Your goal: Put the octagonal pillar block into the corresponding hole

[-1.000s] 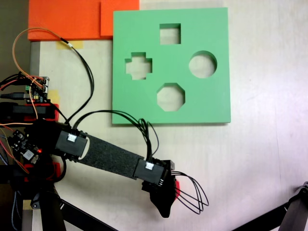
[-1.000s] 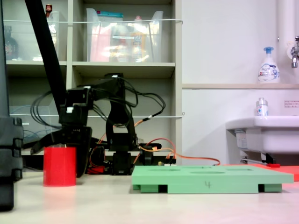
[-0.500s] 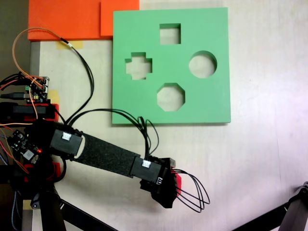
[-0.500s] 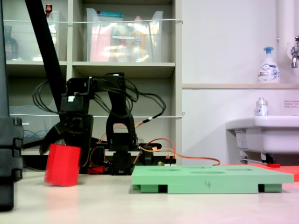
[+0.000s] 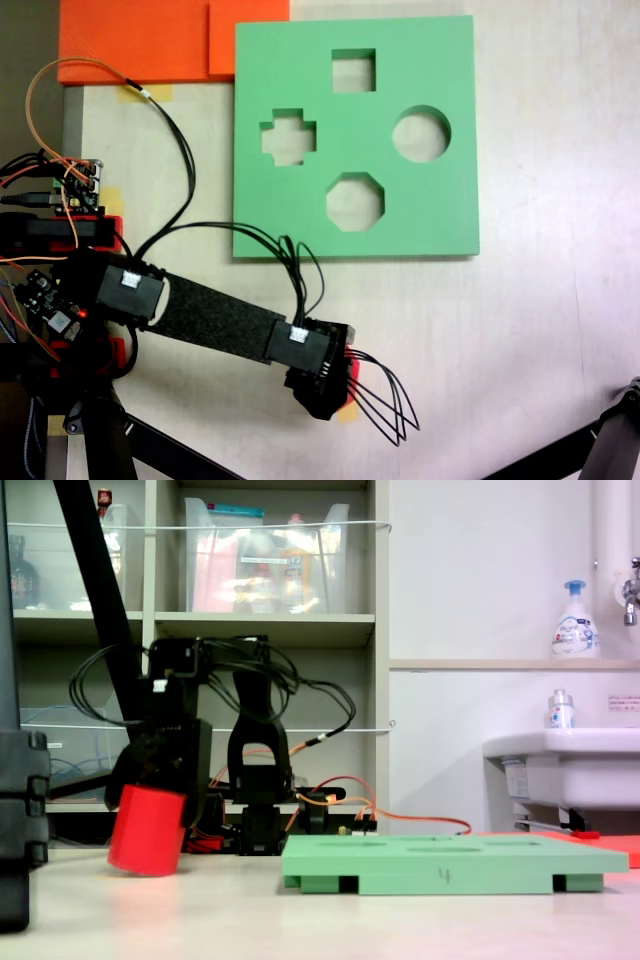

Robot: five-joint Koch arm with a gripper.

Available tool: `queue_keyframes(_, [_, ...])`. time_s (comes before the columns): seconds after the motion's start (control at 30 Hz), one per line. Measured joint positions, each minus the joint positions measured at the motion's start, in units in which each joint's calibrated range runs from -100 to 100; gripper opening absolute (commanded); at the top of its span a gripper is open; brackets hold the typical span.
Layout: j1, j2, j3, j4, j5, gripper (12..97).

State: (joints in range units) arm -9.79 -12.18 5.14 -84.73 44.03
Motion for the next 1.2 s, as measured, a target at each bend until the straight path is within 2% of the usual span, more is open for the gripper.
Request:
queue_keyframes(0.3, [1.71,-12.86,-1.86,-6.36,1.95,38.3])
queue_keyframes(0.57, [7.96,-22.44,-1.86,-8.32,7.77,38.3])
queue_keyframes(0.83, [15.14,-20.79,5.29,-8.42,15.04,38.4])
queue_keyframes(1.2, [19.29,-10.40,16.85,-8.42,20.22,38.4])
